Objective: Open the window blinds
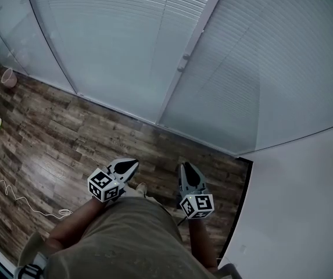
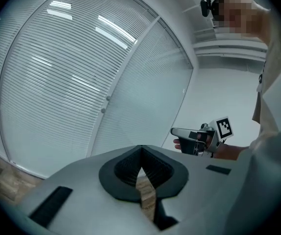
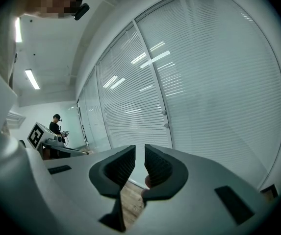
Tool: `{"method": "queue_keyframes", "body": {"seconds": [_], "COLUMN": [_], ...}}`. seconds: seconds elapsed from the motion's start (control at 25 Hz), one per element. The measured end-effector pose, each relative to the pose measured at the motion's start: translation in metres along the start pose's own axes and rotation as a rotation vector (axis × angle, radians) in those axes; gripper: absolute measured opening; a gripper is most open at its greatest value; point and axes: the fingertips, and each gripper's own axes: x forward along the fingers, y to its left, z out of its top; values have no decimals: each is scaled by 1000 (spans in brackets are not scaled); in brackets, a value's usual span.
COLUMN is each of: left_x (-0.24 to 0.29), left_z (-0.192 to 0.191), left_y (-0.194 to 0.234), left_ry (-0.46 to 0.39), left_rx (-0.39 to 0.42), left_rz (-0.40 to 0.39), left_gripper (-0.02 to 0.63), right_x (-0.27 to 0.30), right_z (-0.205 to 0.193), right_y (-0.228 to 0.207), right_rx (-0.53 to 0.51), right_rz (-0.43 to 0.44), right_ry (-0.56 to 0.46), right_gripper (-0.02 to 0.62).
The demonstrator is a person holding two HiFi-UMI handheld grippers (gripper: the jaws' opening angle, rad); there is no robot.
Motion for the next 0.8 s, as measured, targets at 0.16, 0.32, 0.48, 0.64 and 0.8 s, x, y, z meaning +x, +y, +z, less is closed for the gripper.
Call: {"method": "queue_keyframes", "body": {"seconds": [0.16,0.32,0.48,0.64,0.8], "left_x": [-3,-10,-7,-4,-3], "left_z": [-15,-14,-24,-17,4], "left_y": [-5,-2,8,25,48], "left_ry": [23,33,26,31,38], "left_rx": [-2,-26,-29,-25,-14], "left_rz": [2,16,3,-26,-35], "left_gripper": [14,14,15,14,14], "right_x": [-5,-6,3,20,35], "right_z": [-13,-7,-21,-20,-2], "right_y": [-4,2,4,7,15], "right_rx": [12,18,20,19,13], "right_rz": [-10,-10,-17,-34,-49], "right_ry": [8,13,23,26,7], "right_gripper": [44,44,44,44,44]}}
